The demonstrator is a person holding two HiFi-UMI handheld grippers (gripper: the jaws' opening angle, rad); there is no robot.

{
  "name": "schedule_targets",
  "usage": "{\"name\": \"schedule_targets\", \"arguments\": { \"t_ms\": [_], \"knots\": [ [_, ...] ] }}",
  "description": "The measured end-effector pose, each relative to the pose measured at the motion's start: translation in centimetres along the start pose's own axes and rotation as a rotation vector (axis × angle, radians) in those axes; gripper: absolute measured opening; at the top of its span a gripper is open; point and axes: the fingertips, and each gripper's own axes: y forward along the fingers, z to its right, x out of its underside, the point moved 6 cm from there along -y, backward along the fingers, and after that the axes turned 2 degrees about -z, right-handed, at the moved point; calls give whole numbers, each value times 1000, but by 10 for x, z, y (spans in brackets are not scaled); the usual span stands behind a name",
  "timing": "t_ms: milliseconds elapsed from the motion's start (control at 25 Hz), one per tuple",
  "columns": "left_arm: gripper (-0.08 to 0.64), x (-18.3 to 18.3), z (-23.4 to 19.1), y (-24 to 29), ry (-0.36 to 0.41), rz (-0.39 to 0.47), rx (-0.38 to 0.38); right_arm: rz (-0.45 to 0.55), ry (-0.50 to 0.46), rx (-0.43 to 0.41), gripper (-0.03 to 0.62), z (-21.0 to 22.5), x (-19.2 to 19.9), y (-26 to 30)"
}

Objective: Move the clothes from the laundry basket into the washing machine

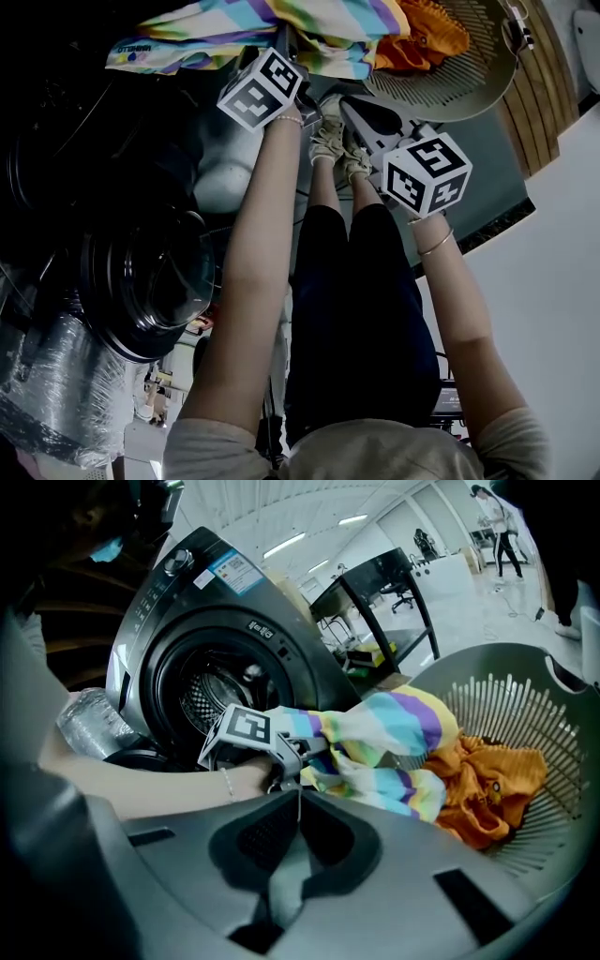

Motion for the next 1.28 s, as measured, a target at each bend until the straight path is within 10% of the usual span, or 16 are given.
{"name": "schedule_targets", "arguments": {
  "t_ms": [120,1280],
  "knots": [
    [38,-7,2,-3,75,40,-14,9,-2,-1,11,-2,-2,0],
    [29,-210,-85,-100,388,564,-239,31,1,-33,9,-28,-29,12]
  ]
}}
